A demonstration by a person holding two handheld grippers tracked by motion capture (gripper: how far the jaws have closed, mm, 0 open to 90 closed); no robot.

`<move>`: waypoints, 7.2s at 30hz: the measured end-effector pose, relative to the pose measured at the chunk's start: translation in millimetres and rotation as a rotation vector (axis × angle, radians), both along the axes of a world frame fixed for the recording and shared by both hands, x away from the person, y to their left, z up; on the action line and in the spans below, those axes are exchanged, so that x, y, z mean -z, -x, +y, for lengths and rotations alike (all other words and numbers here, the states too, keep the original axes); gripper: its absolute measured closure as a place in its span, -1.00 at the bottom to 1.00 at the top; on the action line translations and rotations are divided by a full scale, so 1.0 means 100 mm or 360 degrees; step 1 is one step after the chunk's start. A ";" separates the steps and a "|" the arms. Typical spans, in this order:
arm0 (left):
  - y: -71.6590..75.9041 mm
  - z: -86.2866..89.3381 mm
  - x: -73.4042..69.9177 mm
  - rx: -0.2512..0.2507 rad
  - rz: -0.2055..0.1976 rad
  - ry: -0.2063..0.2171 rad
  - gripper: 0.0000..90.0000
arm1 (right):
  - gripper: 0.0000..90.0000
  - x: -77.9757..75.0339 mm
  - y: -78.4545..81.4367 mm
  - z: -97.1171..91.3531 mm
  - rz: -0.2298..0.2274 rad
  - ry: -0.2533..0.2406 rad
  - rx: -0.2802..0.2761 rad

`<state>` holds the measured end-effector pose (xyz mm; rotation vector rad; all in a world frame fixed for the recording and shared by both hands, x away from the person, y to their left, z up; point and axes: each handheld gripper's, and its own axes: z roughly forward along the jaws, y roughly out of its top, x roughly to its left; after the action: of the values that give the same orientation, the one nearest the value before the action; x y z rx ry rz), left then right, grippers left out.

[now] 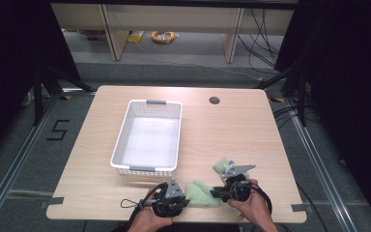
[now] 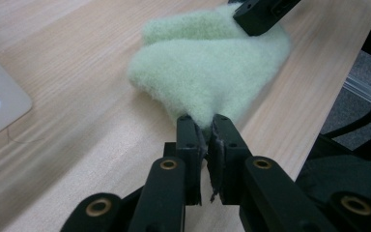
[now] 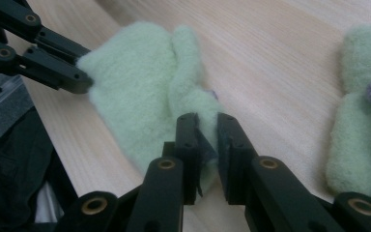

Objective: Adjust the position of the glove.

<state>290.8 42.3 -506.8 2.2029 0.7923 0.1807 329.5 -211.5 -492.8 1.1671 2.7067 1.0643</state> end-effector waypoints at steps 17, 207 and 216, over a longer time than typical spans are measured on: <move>0.04 0.12 -0.10 -0.0102 0.0047 0.0086 -0.04 | 0.14 -0.33 -0.07 -0.17 -0.0363 0.0091 0.0018; 0.06 -0.05 -0.10 -0.0053 0.0066 0.0172 0.39 | 0.29 -0.04 -0.55 0.08 0.0165 -0.0183 0.0015; 0.06 -0.10 -0.12 -0.0046 -0.0006 0.0143 0.79 | 0.88 -0.10 -0.49 0.09 0.0108 -0.0216 -0.0044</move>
<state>284.9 32.4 -494.4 2.1070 0.8148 0.1608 378.7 -202.6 -482.4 1.2094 2.7470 1.2525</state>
